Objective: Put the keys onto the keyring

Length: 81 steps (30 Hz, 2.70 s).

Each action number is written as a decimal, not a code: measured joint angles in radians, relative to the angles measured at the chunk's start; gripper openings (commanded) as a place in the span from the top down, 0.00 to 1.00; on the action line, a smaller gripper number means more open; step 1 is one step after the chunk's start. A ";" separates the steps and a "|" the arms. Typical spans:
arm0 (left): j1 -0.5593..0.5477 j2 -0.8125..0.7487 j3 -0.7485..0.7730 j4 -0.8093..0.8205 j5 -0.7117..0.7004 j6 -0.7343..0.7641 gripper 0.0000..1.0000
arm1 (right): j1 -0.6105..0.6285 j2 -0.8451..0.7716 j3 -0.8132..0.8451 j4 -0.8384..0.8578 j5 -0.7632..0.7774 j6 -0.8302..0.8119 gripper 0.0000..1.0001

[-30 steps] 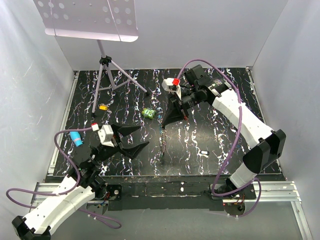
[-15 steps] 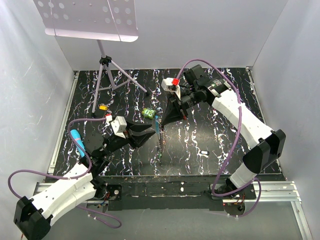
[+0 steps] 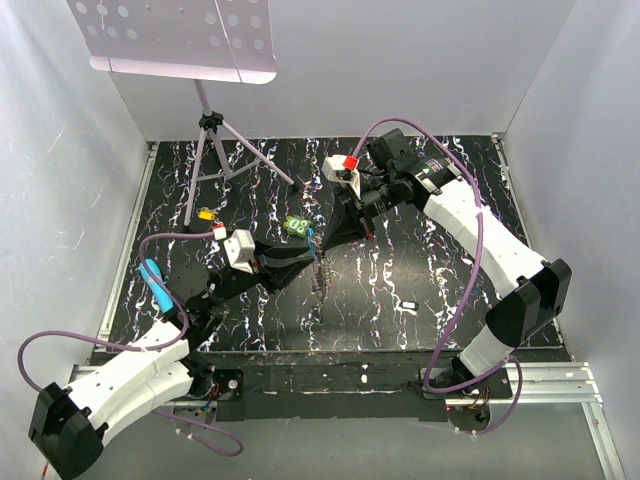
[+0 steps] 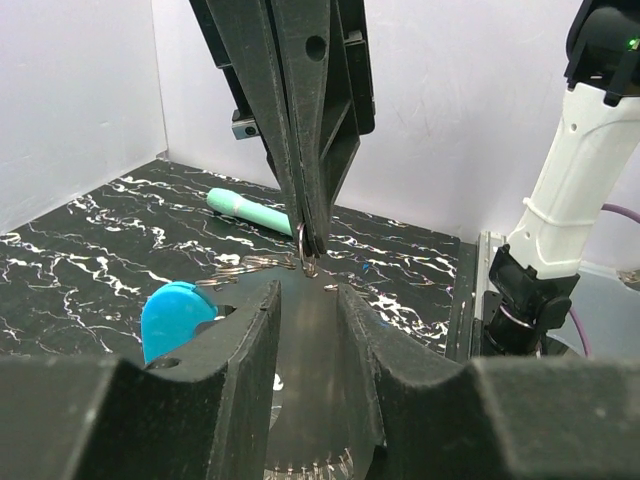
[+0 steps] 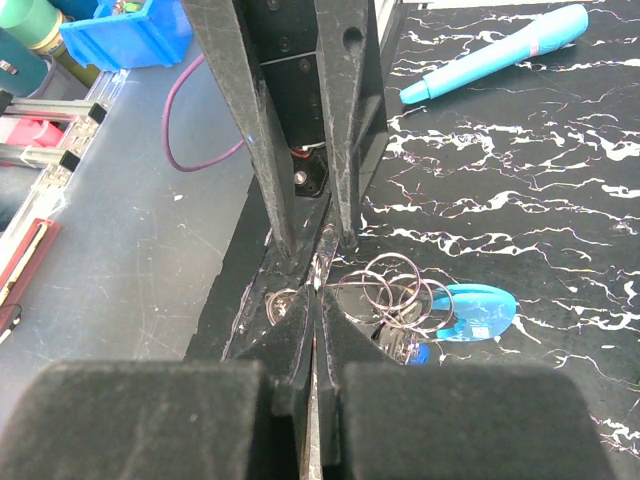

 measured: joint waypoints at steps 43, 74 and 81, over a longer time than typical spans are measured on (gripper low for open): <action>0.000 0.092 0.042 0.048 0.045 -0.036 1.00 | 0.013 0.000 -0.009 0.024 -0.007 0.024 0.99; 0.000 0.149 0.467 -0.798 0.118 0.250 1.00 | 0.032 0.000 -0.022 -0.083 0.025 -0.103 0.71; 0.000 0.149 0.467 -0.801 0.133 0.245 1.00 | 0.039 0.000 -0.022 -0.082 0.041 -0.090 0.68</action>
